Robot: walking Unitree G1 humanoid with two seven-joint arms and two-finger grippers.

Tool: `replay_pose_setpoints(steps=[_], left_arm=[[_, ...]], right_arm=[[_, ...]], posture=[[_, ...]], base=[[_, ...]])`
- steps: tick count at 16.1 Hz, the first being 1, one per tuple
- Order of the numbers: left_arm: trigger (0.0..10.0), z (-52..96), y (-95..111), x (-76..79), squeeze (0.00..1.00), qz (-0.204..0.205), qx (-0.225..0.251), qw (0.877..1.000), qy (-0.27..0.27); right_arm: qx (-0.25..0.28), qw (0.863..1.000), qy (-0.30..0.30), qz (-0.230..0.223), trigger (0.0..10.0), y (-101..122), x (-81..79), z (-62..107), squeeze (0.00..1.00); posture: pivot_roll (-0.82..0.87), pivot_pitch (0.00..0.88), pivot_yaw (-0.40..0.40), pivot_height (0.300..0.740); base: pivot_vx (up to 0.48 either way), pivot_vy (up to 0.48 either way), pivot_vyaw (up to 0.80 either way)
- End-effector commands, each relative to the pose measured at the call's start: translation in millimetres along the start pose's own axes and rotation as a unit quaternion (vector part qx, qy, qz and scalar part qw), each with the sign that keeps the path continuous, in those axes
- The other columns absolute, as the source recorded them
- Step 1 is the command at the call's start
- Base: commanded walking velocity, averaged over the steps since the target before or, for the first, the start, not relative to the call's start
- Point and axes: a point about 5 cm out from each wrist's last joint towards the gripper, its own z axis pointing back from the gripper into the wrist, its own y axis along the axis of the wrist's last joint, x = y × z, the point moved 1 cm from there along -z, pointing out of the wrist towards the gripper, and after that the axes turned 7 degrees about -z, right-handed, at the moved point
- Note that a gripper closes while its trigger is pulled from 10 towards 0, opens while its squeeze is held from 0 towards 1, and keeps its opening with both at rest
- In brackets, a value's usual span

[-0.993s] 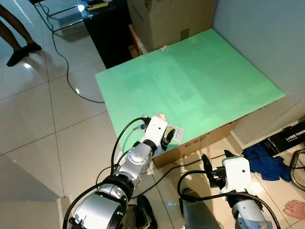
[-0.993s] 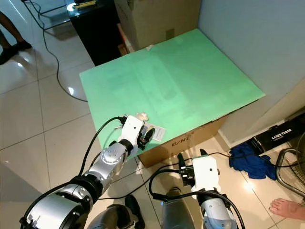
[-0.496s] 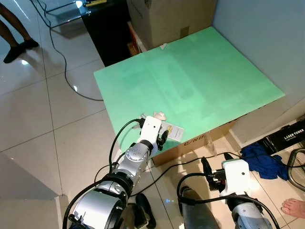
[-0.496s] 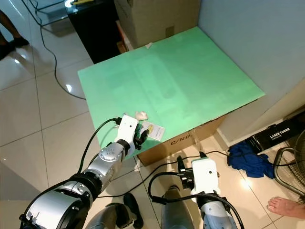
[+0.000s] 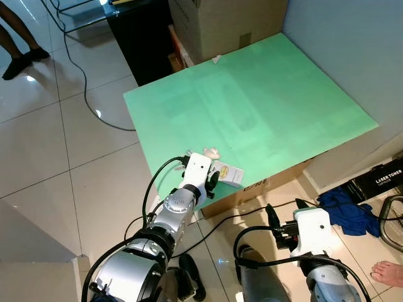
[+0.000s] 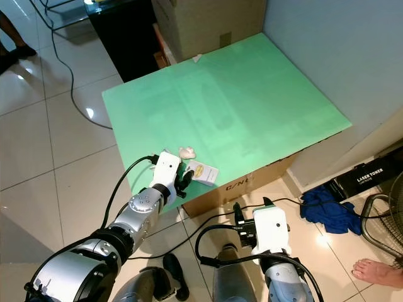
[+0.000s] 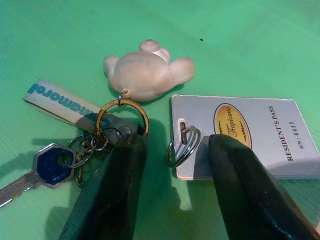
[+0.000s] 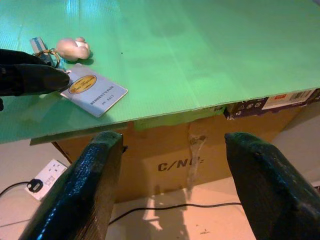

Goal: Hang keys on a hook

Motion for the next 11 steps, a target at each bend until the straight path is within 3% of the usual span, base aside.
replay_pose_setpoints(steps=[1,11], left_arm=[[0.0,3.9,-14.0,1.5,0.0,0.008,-0.028,1.0,0.0],[0.0,7.4,-19.2,3.2,0.0,-0.008,-0.024,0.999,-0.026]], right_arm=[[-0.009,1.0,0.002,-0.005,10.0,-2.2,-1.8,3.3,0.0],[-0.012,1.0,0.004,-0.003,10.0,-3.6,-1.1,1.2,0.0]], posture=[[-0.46,0.276,0.152,0.74],[-0.46,0.264,0.146,0.74]], base=[[0.0,0.0,0.0],[0.0,0.0,0.0]])
